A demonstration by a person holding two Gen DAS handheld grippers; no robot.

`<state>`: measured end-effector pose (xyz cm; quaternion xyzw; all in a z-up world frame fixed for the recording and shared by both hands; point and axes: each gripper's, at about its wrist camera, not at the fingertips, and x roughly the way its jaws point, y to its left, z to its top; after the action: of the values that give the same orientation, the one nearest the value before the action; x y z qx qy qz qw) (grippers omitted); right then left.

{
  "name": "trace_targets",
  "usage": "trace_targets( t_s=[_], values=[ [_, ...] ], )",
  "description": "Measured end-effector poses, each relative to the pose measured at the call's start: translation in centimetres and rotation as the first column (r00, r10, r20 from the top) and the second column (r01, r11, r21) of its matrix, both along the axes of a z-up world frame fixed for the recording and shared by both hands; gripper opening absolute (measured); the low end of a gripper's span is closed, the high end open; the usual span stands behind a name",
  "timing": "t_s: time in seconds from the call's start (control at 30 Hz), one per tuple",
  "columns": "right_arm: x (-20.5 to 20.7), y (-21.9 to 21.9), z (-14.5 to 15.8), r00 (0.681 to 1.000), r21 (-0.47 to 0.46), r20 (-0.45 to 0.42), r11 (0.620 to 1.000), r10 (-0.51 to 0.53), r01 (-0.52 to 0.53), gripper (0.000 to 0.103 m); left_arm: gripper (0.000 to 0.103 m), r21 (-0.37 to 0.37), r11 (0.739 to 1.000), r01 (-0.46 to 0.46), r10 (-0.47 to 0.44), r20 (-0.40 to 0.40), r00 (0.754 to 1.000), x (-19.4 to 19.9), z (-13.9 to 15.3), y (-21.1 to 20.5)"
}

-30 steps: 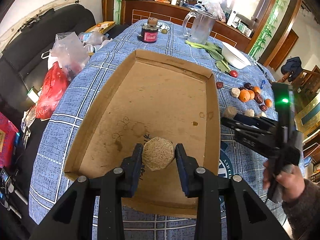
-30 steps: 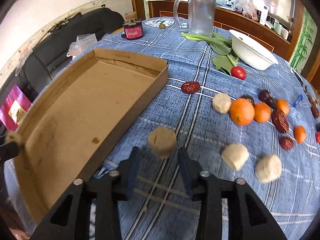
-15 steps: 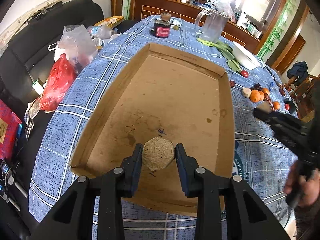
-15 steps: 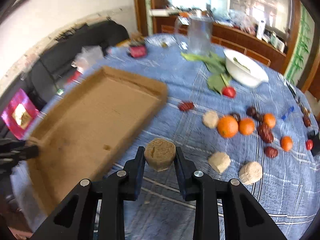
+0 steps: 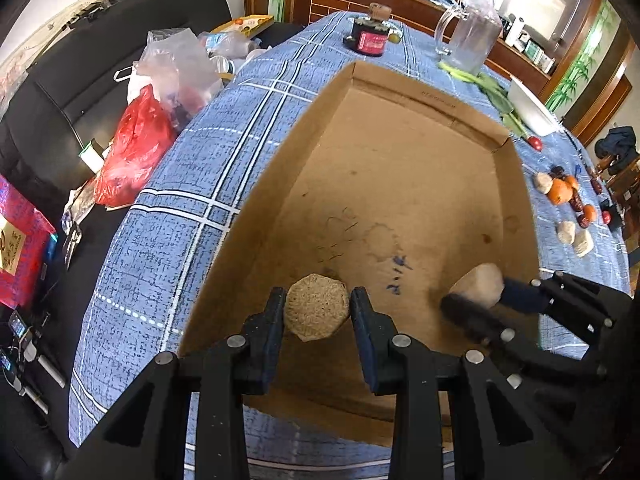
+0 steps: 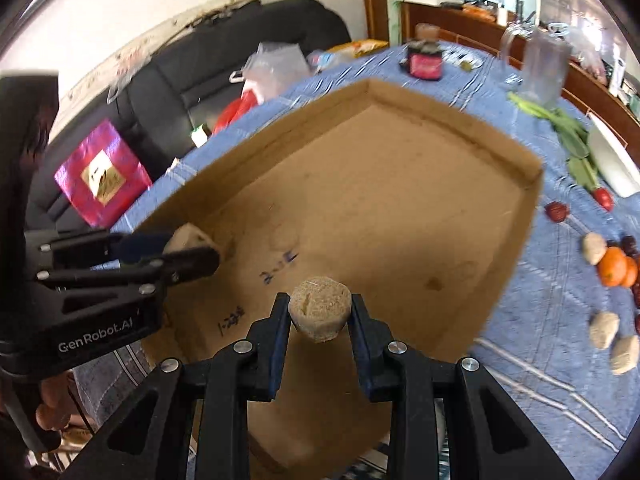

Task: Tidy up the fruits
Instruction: 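Open the right tool to drop its piece in the tray while the left tool releases its piece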

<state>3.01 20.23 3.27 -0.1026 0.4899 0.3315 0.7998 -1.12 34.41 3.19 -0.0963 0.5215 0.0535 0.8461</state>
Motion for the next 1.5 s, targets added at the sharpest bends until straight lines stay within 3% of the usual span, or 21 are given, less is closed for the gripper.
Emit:
trace_targets(
  t_s=[0.27,0.4,0.5,0.67,0.87,0.97,1.1,1.17,1.27,1.5],
  values=[
    [-0.1,0.7,-0.6,1.0,-0.027,-0.013,1.0,-0.002,0.002,0.033,0.032,0.021,1.0,0.008,-0.008,-0.012,1.0,0.3,-0.9,0.2],
    [-0.1,0.7,-0.6,1.0,-0.041,-0.009,0.999,-0.014,0.014,0.044,0.032,0.037,0.999,0.01,-0.009,-0.018,1.0,0.0,-0.9,0.2],
    [-0.5,0.2,-0.3,1.0,-0.037,-0.003,0.999,-0.024,0.024,0.045,0.033,0.031,1.0,0.0,0.001,-0.011,1.0,-0.4,-0.6,0.3],
    [-1.3,-1.1,0.8,0.999,-0.027,0.022,0.999,-0.047,0.047,0.045,0.044,0.024,0.999,-0.042,0.042,0.017,0.999,-1.6,0.2,0.6],
    [-2.6,-4.1,2.3,0.995,-0.003,0.052,0.996,-0.086,0.086,0.046,0.045,0.025,0.993,-0.117,0.115,0.065,0.991,-3.3,1.5,0.5],
    [-3.3,-6.1,3.2,0.991,0.014,0.067,0.994,-0.112,0.111,0.055,0.046,0.032,0.991,-0.129,0.126,0.085,0.988,-3.8,1.9,-0.3],
    [-4.3,-8.9,4.2,0.984,0.025,0.103,0.99,-0.143,0.141,0.059,0.048,0.06,0.993,-0.105,0.098,0.107,0.989,-4.1,2.8,-2.8],
    [-4.7,-10.4,4.5,0.98,0.026,0.117,0.986,-0.164,0.162,0.06,0.055,0.068,0.994,-0.082,0.073,0.117,0.99,-4.0,3.1,-4.3],
    [-5.2,-13.2,4.9,0.969,0.031,0.132,0.978,-0.21,0.208,0.072,0.057,0.079,0.996,-0.03,0.02,0.127,0.992,-3.8,3.6,-7.5],
    [-5.1,-22.2,5.0,0.914,0.044,0.135,0.924,-0.382,0.379,0.083,0.07,0.124,0.986,0.109,-0.124,0.125,0.984,-2.6,3.9,-15.2]
  ],
)
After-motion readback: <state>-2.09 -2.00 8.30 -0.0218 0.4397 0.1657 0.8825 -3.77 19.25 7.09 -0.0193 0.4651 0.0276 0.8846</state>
